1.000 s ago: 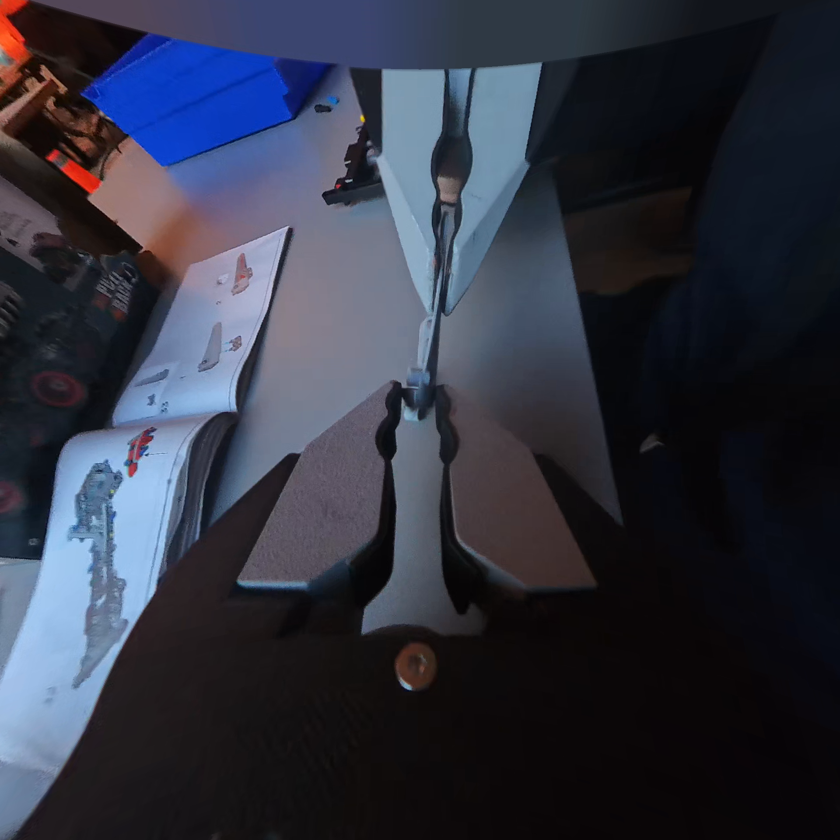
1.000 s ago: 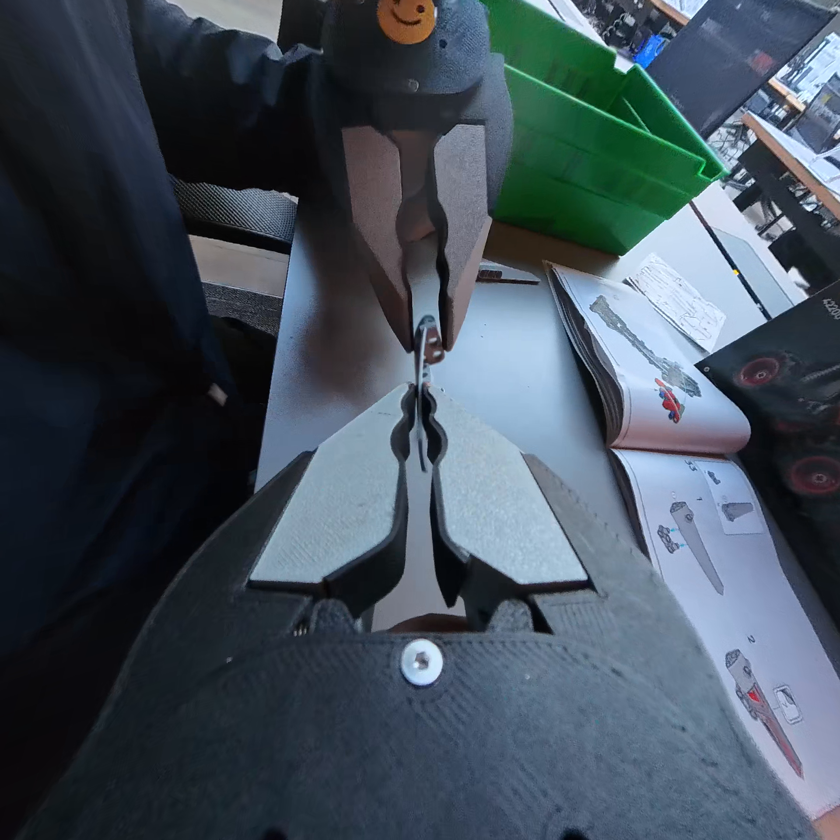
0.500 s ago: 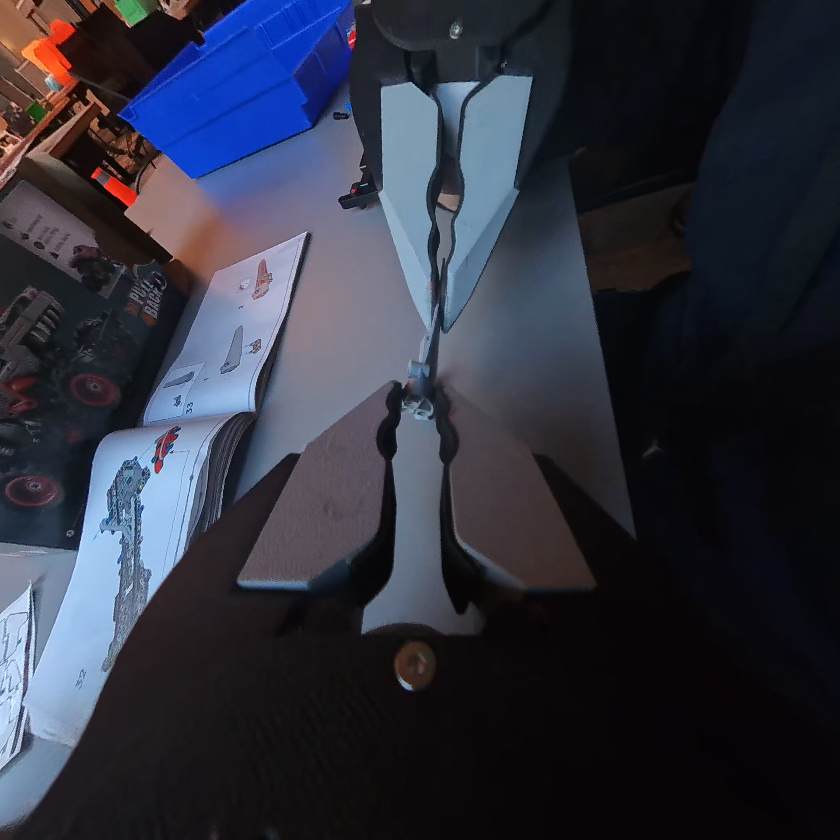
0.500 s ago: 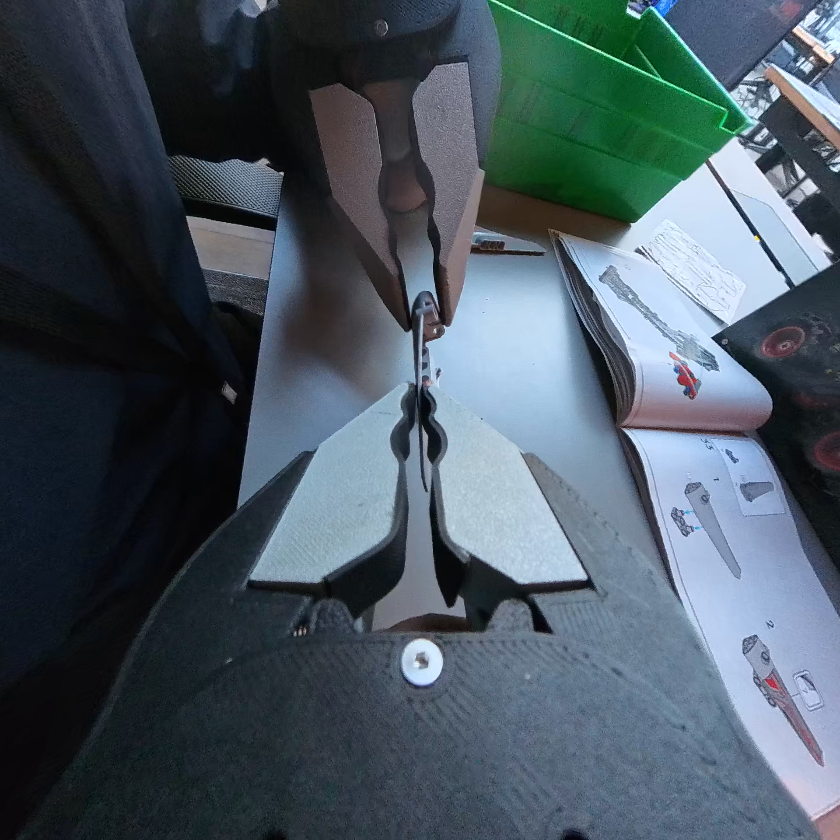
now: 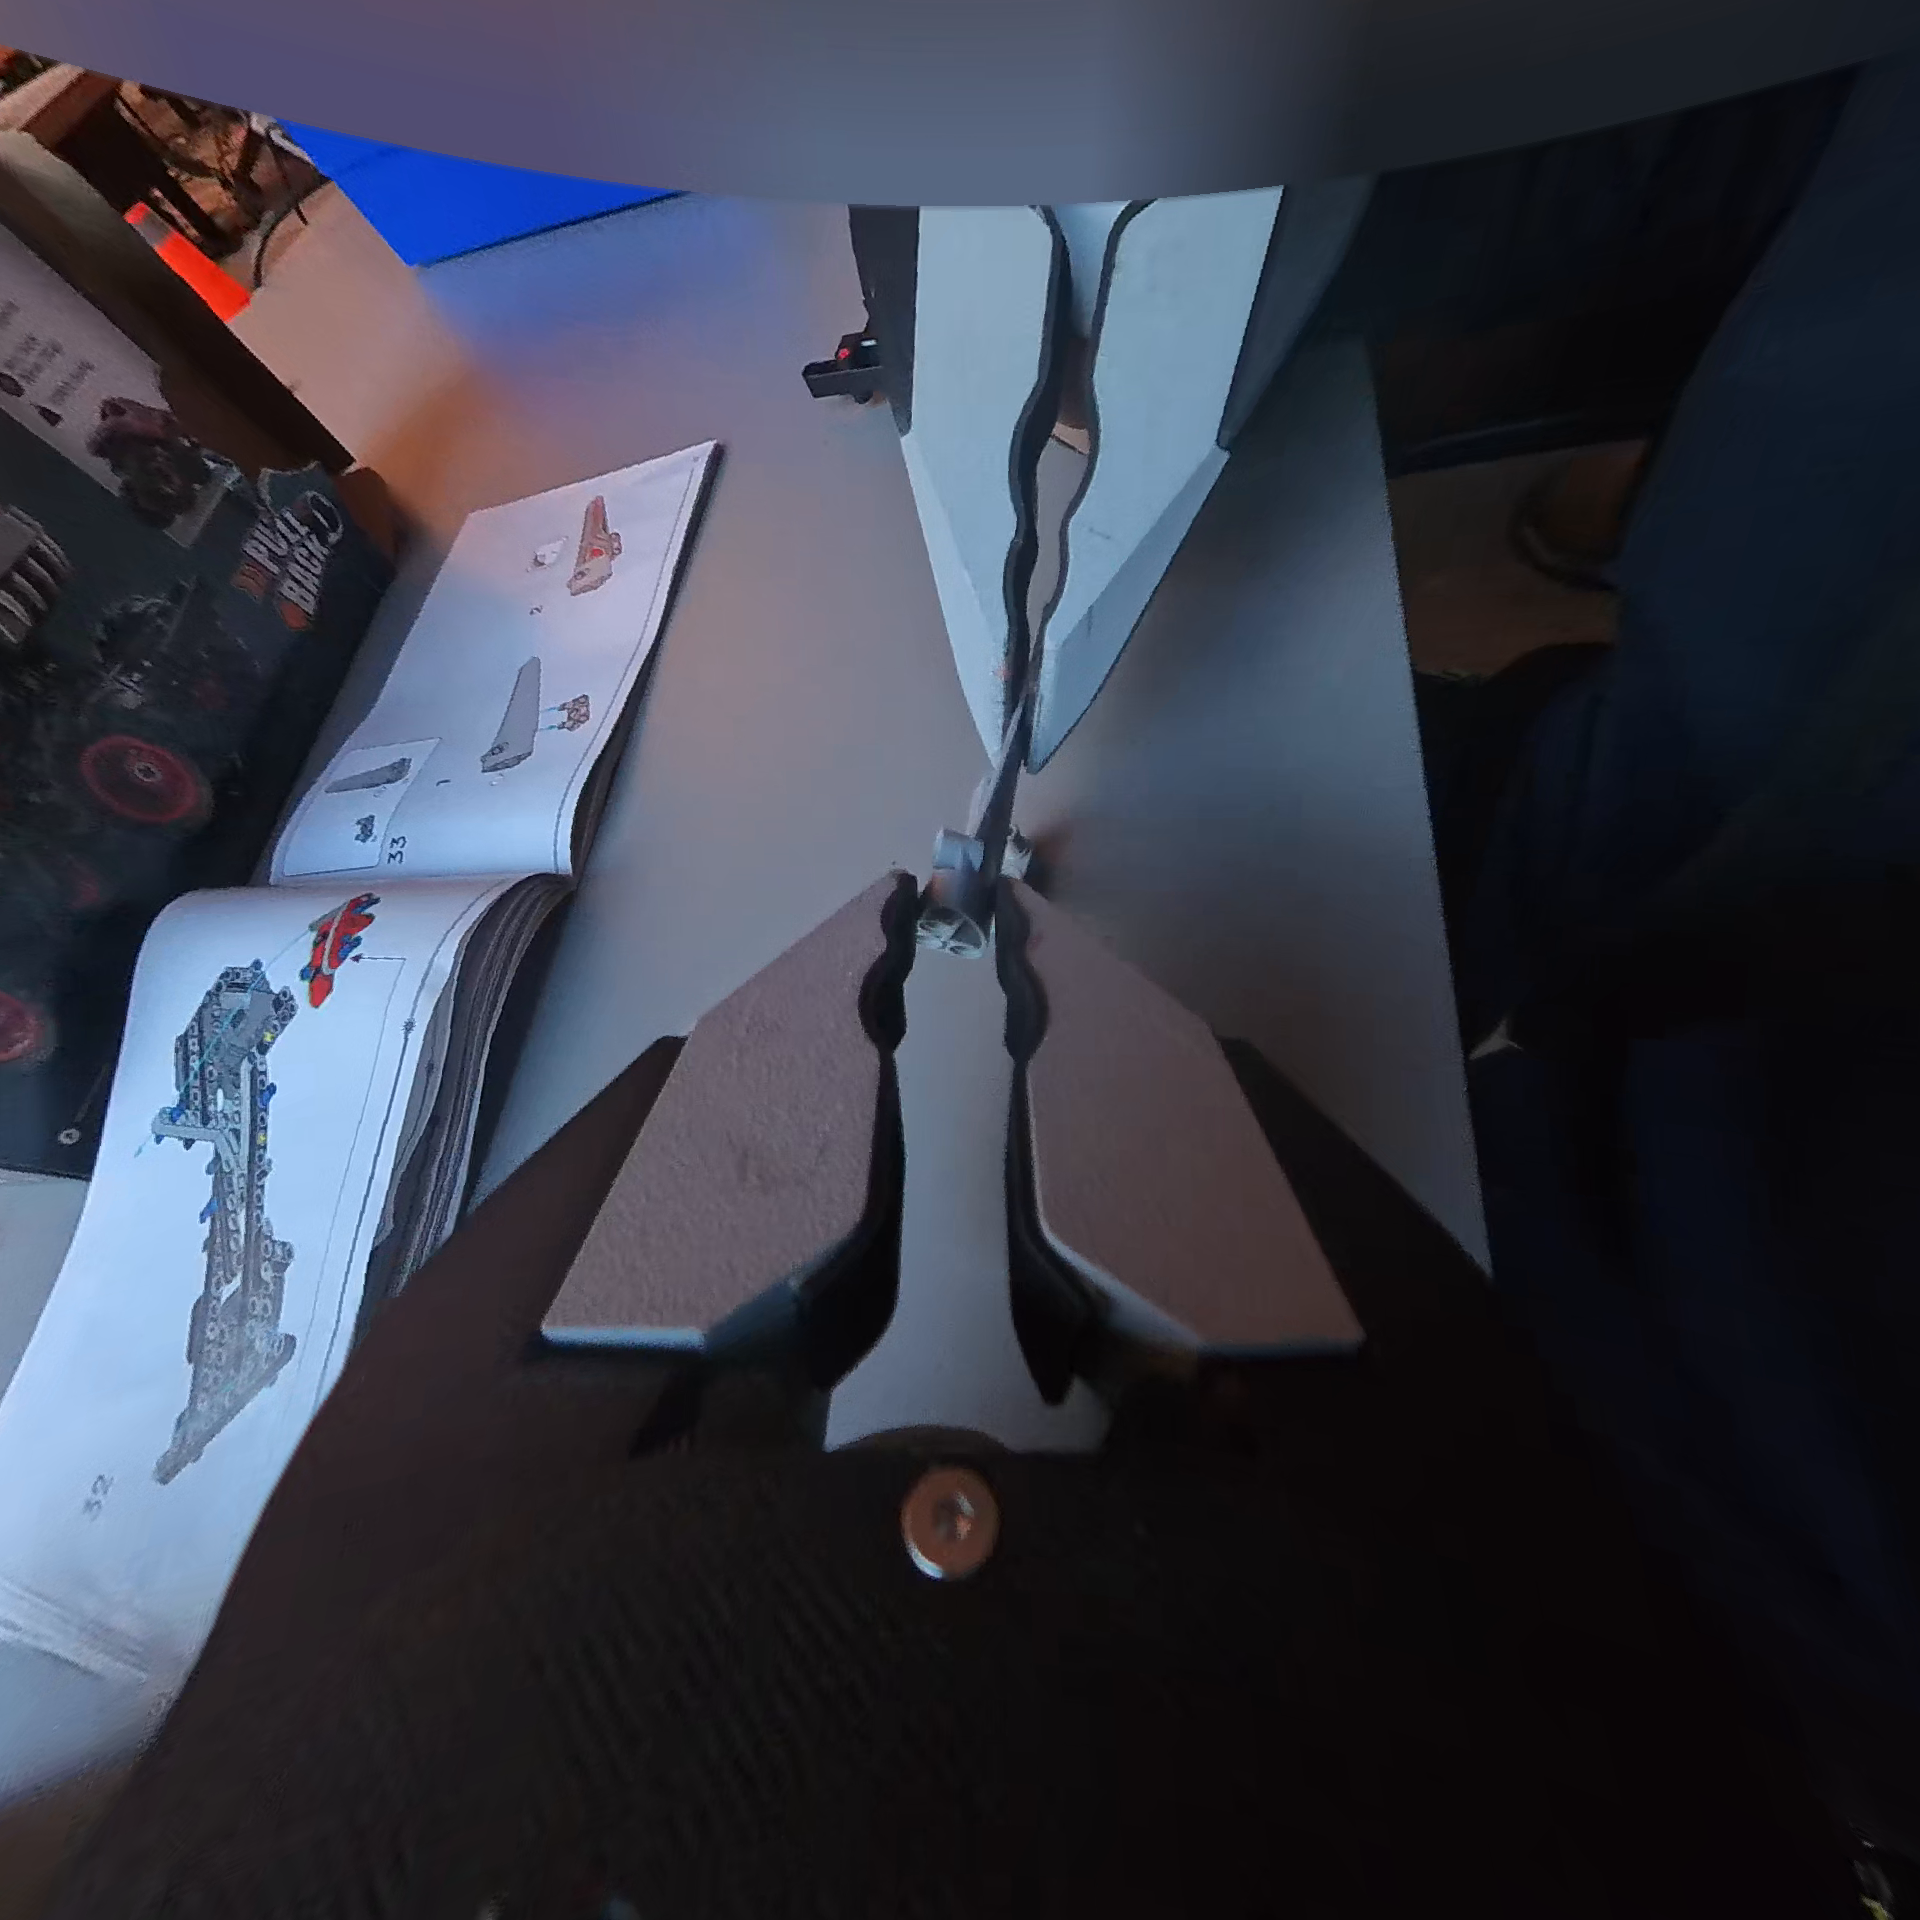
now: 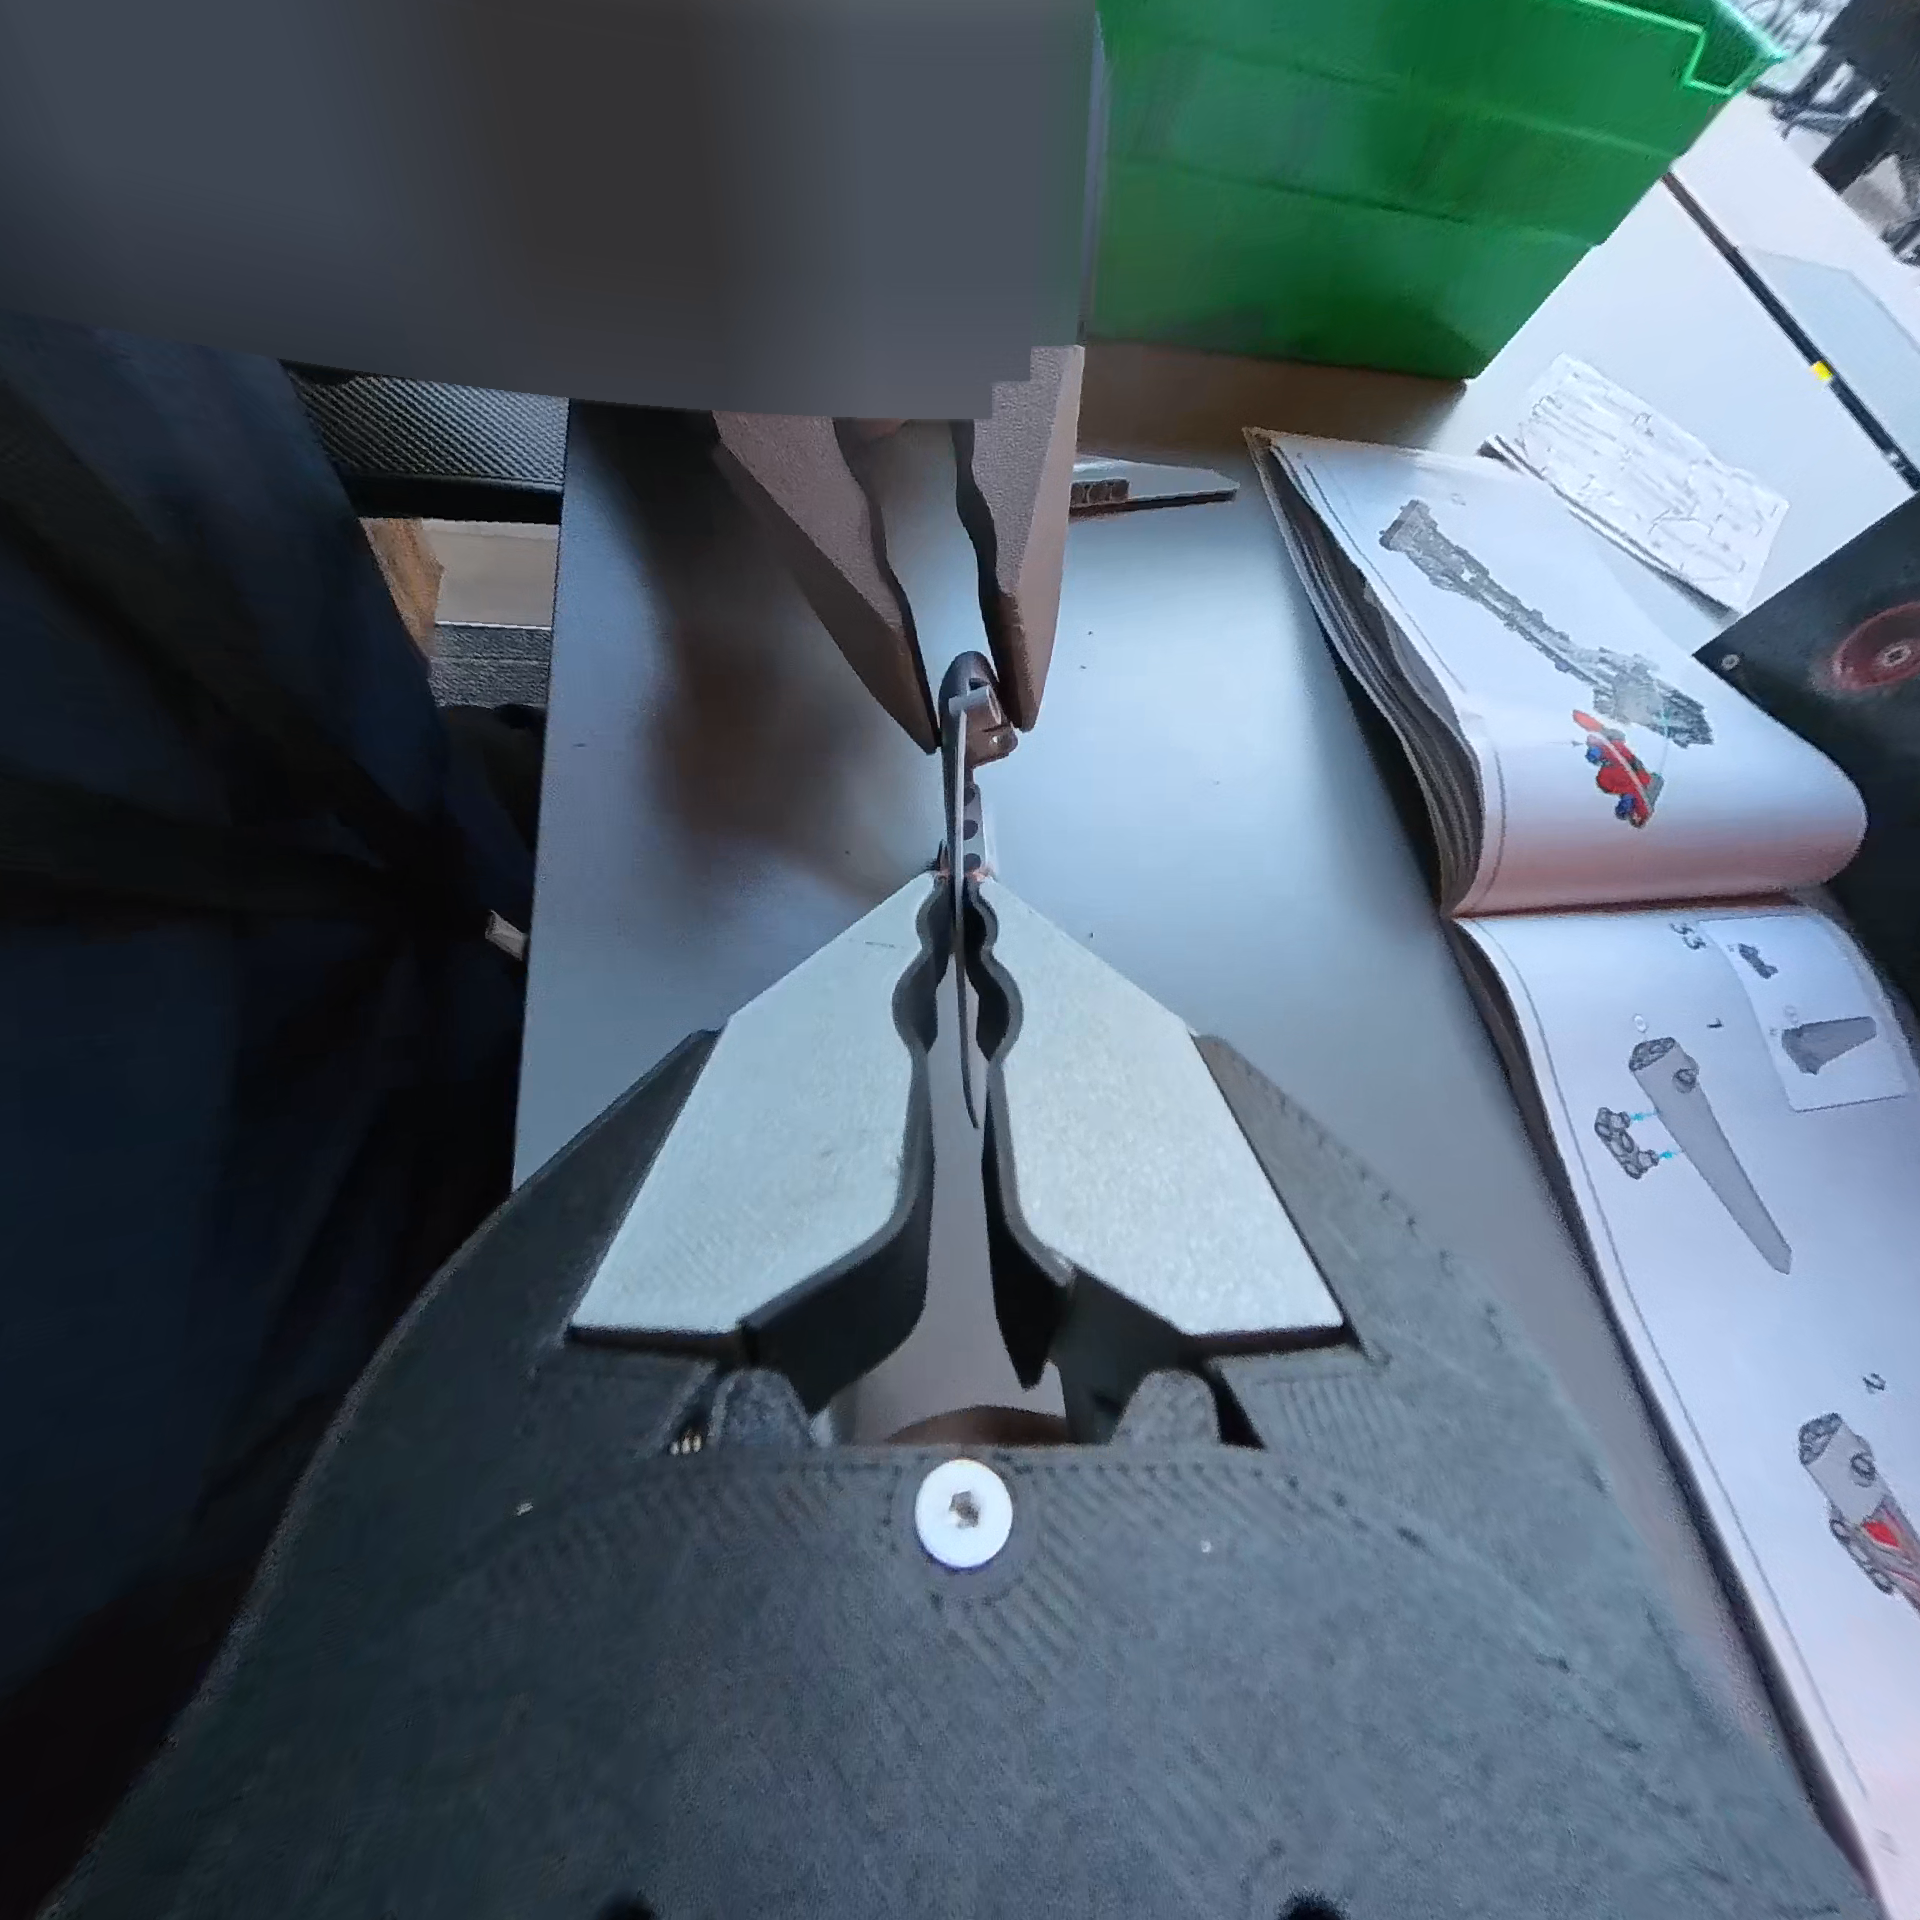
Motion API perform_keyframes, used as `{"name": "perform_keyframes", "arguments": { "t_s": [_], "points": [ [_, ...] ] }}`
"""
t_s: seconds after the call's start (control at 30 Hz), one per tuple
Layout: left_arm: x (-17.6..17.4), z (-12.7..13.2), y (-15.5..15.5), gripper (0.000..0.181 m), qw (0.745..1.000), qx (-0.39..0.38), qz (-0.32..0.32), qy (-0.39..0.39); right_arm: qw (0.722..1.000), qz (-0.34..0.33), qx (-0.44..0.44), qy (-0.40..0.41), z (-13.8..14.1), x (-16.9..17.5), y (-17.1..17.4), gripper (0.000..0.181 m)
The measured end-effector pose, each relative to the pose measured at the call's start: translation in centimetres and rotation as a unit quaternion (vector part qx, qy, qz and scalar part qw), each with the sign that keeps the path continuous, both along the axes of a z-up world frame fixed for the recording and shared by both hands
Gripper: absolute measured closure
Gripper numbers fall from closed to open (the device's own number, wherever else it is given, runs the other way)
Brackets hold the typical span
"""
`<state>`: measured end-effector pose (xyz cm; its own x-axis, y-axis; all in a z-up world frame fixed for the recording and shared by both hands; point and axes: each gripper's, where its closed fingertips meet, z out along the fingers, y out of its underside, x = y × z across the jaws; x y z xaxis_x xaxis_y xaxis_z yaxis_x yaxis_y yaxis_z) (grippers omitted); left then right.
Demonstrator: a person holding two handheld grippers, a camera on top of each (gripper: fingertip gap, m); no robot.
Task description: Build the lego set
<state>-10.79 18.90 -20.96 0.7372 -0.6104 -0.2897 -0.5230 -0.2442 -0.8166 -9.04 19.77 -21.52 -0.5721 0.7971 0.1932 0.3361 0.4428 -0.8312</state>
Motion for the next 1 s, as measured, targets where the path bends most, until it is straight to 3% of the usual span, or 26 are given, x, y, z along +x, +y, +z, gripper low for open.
{"name": "perform_keyframes", "arguments": {
  "t_s": [1.0],
  "points": [
    [-0.34, -0.25, 0.22, 0.17, 0.995, -0.067, -0.002, -0.074, 0.989, -0.005, -0.111, -0.102, -0.69, -0.07, -0.22, 0.181]
  ]
}}
